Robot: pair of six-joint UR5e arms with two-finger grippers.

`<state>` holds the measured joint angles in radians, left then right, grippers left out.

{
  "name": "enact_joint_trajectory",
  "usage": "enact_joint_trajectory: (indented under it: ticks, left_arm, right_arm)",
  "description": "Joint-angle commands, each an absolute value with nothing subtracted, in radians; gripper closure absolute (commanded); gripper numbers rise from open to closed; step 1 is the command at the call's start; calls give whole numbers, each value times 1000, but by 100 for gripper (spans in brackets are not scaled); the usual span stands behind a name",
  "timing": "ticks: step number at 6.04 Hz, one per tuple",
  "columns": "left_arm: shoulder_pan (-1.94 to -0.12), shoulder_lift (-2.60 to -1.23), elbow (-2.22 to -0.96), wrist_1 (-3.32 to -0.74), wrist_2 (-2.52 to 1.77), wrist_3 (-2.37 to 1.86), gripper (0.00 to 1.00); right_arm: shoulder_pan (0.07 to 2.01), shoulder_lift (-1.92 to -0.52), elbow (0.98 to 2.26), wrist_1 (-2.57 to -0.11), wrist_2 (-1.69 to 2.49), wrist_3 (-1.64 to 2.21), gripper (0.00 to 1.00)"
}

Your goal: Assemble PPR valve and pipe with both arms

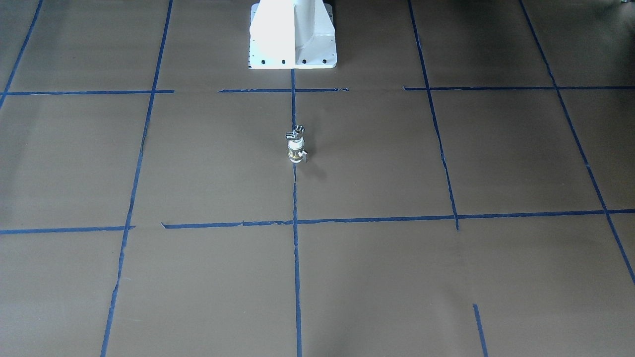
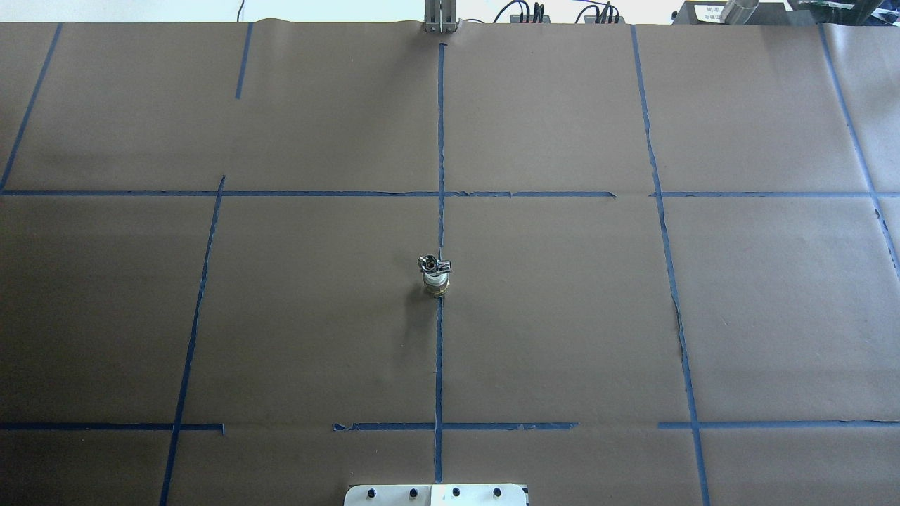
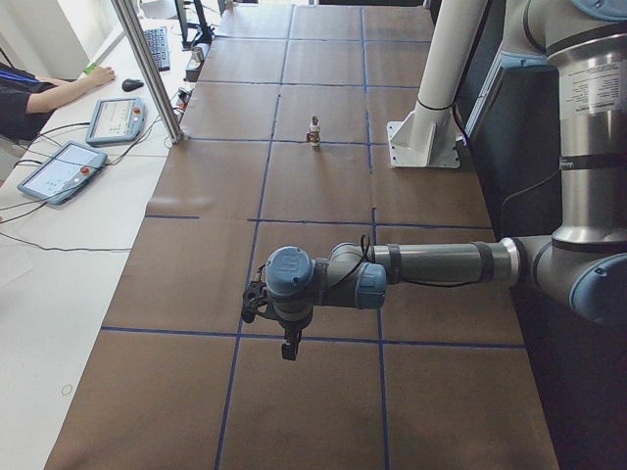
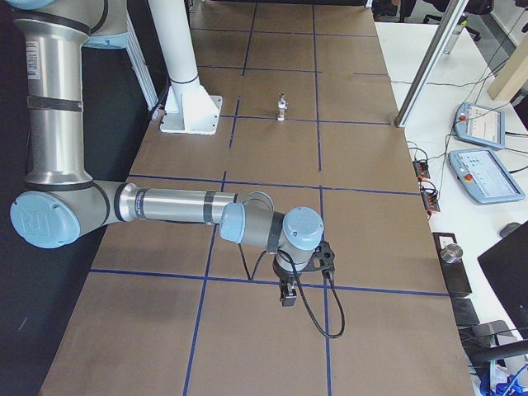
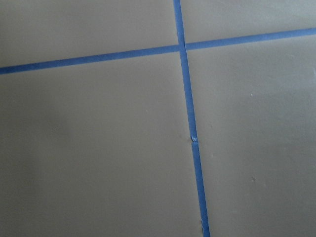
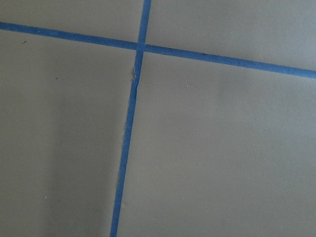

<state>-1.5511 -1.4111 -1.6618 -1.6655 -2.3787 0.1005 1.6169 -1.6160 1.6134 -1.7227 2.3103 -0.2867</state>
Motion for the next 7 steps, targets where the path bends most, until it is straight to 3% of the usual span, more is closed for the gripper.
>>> enact_joint_trajectory:
  ticks: [1,7]
  left_arm:
    - [-1542,-1385,-1670,-1667,-2379,104,0]
    - [-1542,-1384,-1661,-1669,-2379,103,0]
  right_arm:
    - [1617,-1617,1614,-1723,2310,-285,0]
    - [1617,-1615,1621,-1723,2312,-281,0]
